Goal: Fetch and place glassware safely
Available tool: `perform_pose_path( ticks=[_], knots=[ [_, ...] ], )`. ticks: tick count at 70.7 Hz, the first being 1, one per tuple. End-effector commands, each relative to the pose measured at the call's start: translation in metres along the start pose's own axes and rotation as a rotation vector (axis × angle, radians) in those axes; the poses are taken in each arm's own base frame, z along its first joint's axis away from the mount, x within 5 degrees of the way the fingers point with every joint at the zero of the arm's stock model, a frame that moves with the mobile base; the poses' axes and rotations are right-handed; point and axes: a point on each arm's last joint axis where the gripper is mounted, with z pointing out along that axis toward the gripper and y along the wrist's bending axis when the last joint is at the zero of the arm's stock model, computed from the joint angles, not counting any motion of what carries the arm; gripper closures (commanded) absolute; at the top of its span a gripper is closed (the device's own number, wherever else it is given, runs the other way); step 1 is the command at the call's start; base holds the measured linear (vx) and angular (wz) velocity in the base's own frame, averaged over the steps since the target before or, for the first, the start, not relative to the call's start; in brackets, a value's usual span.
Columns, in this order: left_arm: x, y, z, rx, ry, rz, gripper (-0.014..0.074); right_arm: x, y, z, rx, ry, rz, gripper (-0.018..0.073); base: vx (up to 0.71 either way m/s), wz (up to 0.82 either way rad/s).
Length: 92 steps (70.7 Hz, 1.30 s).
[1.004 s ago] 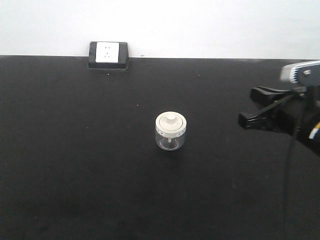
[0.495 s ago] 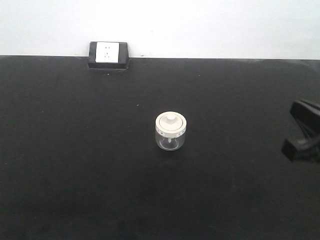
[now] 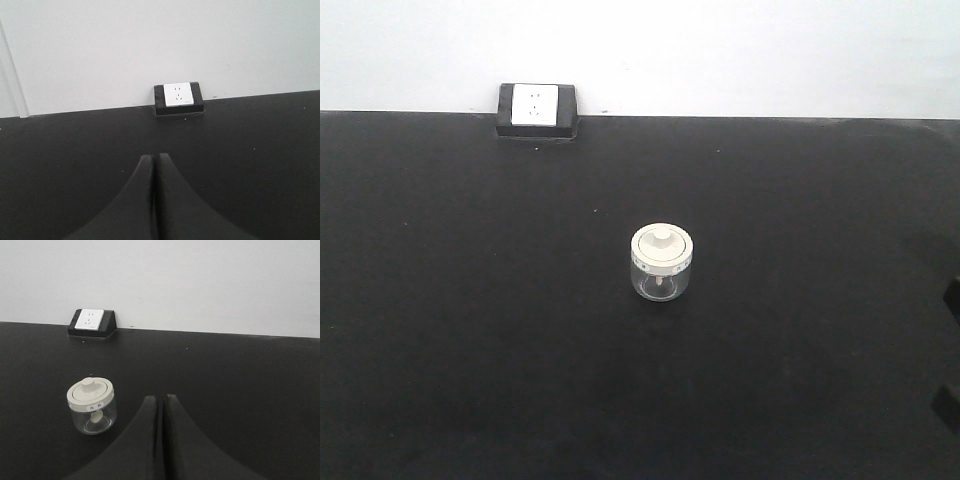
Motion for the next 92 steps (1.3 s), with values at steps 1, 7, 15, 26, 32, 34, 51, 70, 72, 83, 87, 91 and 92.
perform_pose_path(
  ticks=[1,7,15,26,32,34,51,70,72,83,87,91,92],
  knots=[
    [-0.016,0.0,0.0,0.0,-0.098,-0.015,0.0603,-0.011,0.0,-0.01,0.003,-0.095,-0.034,0.0563,0.0,0.0],
    [-0.016,0.0,0.0,0.0,-0.098,-0.015,0.0603,-0.009,-0.002,-0.016,0.015,-0.084,-0.04,0.0563,0.0,0.0],
    [-0.016,0.0,0.0,0.0,-0.098,-0.015,0.0603,-0.007,-0.003,-0.021,0.028,-0.072,-0.051,0.0563,0.0,0.0],
    [-0.016,0.0,0.0,0.0,-0.098,-0.015,0.0603,-0.007,-0.004,-0.022,0.039,-0.071,-0.094,0.0563,0.0,0.0],
    [-0.016,0.0,0.0,0.0,-0.098,-0.015,0.0603,-0.007,-0.004,-0.022,0.04,-0.071,-0.096,0.0563,0.0,0.0],
    [-0.016,0.0,0.0,0.0,-0.098,-0.015,0.0603,-0.007,-0.004,-0.022,0.04,-0.071,-0.096,0.0563,0.0,0.0],
    [-0.016,0.0,0.0,0.0,-0.098,-0.015,0.0603,-0.007,-0.004,-0.022,0.04,-0.071,-0.095,0.0563,0.0,0.0],
    [-0.016,0.0,0.0,0.0,-0.098,-0.015,0.0603,-0.007,-0.004,-0.022,0.04,-0.071,-0.095,0.0563,0.0,0.0],
    [-0.016,0.0,0.0,0.0,-0.098,-0.015,0.0603,-0.007,-0.004,-0.022,0.04,-0.071,-0.095,0.0563,0.0,0.0],
    [-0.016,0.0,0.0,0.0,-0.098,-0.015,0.0603,-0.007,-0.004,-0.022,0.04,-0.071,-0.095,0.0563,0.0,0.0],
    [-0.016,0.0,0.0,0.0,-0.1,-0.014,0.0603,-0.007,-0.004,-0.022,0.04,-0.071,-0.095,0.0563,0.0,0.0],
    [-0.016,0.0,-0.001,0.0,-0.102,-0.013,0.0603,-0.007,-0.004,-0.022,0.04,-0.071,-0.095,0.0563,0.0,0.0],
    [-0.017,0.0,-0.001,0.0,-0.105,-0.012,0.0603,-0.007,-0.004,-0.022,0.04,-0.071,-0.095,0.0563,0.0,0.0]
  ],
)
